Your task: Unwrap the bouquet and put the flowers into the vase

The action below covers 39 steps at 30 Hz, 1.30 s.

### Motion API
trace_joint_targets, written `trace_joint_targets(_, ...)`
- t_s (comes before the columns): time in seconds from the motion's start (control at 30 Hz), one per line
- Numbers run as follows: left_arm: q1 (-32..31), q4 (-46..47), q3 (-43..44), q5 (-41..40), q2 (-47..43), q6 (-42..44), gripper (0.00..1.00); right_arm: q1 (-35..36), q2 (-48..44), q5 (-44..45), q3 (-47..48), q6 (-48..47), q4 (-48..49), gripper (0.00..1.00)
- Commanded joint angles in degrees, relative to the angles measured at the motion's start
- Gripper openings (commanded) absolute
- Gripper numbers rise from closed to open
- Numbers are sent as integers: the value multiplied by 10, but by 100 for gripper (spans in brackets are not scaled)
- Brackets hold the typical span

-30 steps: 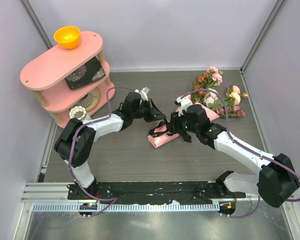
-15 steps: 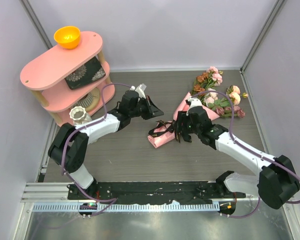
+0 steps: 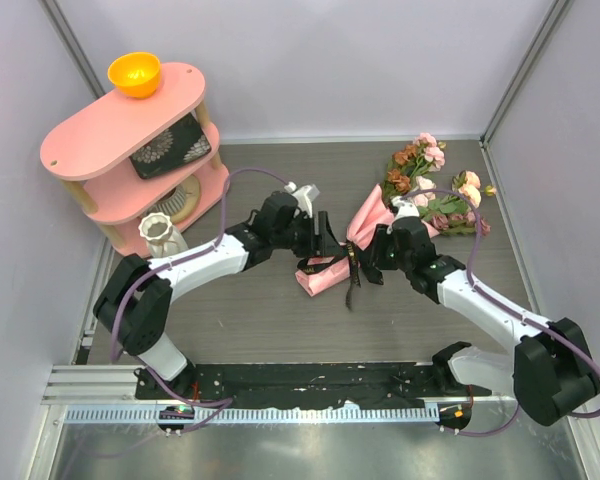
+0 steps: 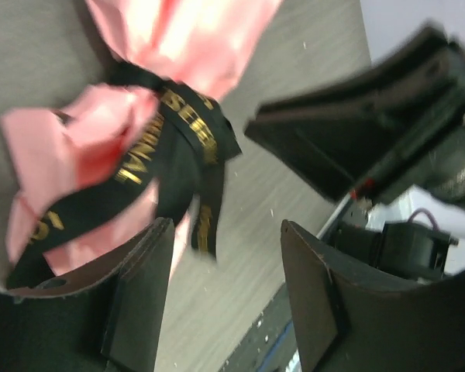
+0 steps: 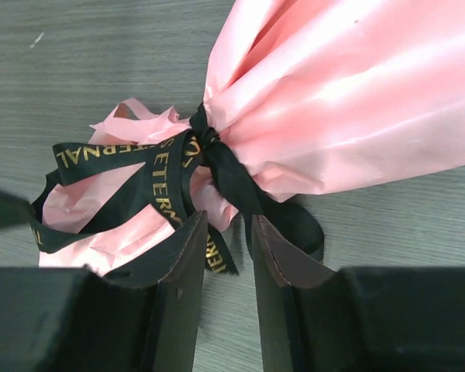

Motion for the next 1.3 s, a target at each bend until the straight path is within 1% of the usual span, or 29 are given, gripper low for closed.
trace_joint_targets(0.0, -43, -84, 35, -28, -37, 103, 63, -26, -31, -66, -16, -1, 56, 38)
trace_joint_targets(0.03, -45, -88, 34, -31, -36, 110, 69, -29, -30, -74, -20, -2, 66, 39)
trace_joint_targets(0.1, -50, -90, 32, -32, -34, 112, 68, -31, -21, -98, -22, -3, 65, 41)
trace_joint_targets(0.13, -52, -90, 31, -32, -33, 112, 66, -34, -15, -109, -21, -6, 66, 41)
trace_joint_targets(0.17, -53, -87, 30, -32, -32, 110, 58, -33, -6, -118, -20, -6, 65, 40)
trace_joint_targets(0.2, -55, -85, 30, -31, -30, 109, 55, -33, -5, -147, -22, -6, 84, 40)
trace_joint_targets(0.27, -58, -78, 28, -25, -29, 100, 51, -34, 4, -174, -29, -1, 106, 40)
trace_joint_targets(0.3, -58, -75, 27, -23, -29, 96, 52, -33, 7, -178, -31, 0, 107, 40)
trace_joint_targets(0.33, -59, -72, 27, -21, -29, 94, 59, -34, 9, -178, -33, 1, 110, 41)
trace_joint_targets(0.37, -63, -66, 25, -20, -30, 89, 61, -33, 13, -175, -39, 1, 110, 46)
trace_joint_targets(0.47, -66, -55, 18, -14, -33, 84, 63, -33, 19, -162, -47, -2, 114, 53)
trace_joint_targets(0.6, -70, -45, 11, -12, -34, 76, 61, -33, 42, -182, -56, 5, 171, 53)
trace_joint_targets(0.73, -72, -26, 2, -14, -29, 47, 57, -33, 82, -182, -53, 8, 195, 49)
trace_joint_targets(0.83, -78, -17, -6, -15, -29, 36, 59, -32, 99, -183, -53, 8, 205, 46)
trace_joint_targets(0.93, -83, -18, -12, -17, -31, 38, 60, -32, 93, -186, -62, 13, 222, 43)
trace_joint_targets(1.0, -83, -18, -15, -19, -32, 39, 59, -32, 87, -190, -68, 14, 225, 37)
trace_joint_targets(1.07, -83, -19, -16, -20, -32, 39, 57, -32, 71, -192, -69, 18, 223, 30)
trace_joint_targets(1.13, -84, -19, -12, -19, -32, 39, 52, -32, 56, -191, -65, 22, 207, 24)
trace_joint_targets(1.2, -84, -19, -9, -18, -30, 39, 45, -32, 29, -190, -59, 24, 181, 20)
trace_joint_targets(1.27, -84, -17, -6, -13, -28, 40, 43, -32, 5, -192, -52, 30, 161, 15)
